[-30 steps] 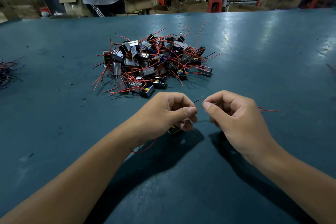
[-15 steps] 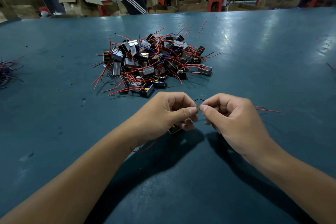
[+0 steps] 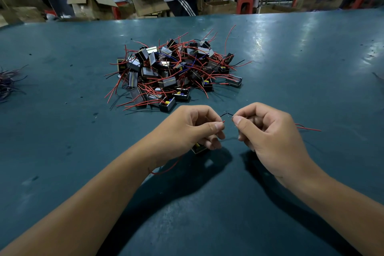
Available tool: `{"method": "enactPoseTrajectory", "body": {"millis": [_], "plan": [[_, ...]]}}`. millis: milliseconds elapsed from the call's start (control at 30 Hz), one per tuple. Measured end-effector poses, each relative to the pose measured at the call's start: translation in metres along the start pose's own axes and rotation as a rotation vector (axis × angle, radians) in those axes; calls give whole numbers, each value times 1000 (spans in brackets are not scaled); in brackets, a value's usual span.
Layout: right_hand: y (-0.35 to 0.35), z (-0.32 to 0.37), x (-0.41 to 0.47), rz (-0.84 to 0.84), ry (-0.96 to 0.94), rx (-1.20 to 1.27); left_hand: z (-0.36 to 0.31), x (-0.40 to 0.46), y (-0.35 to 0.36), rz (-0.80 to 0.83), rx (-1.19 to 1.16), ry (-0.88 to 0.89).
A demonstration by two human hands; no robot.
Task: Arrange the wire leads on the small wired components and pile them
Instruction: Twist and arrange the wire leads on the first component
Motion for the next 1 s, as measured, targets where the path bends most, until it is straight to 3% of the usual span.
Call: {"method": "enactPoseTrajectory", "body": {"millis": [600,1000], "plan": [[-3,9,2,115,24,-61,1,0,-7,-44,-43,9],[1,7,1,153,31,-169,-4,0,-2,-65,126,50]]}}
Point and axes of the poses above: each hand's wrist, its own x-axis towards the middle knuckle, its own y-axis out of the palm, z = x × y, the point moved 3 cm from there along x, towards the middle knuckle, and after that the axes turned 14 degrees about x, right-handed, at the moved point
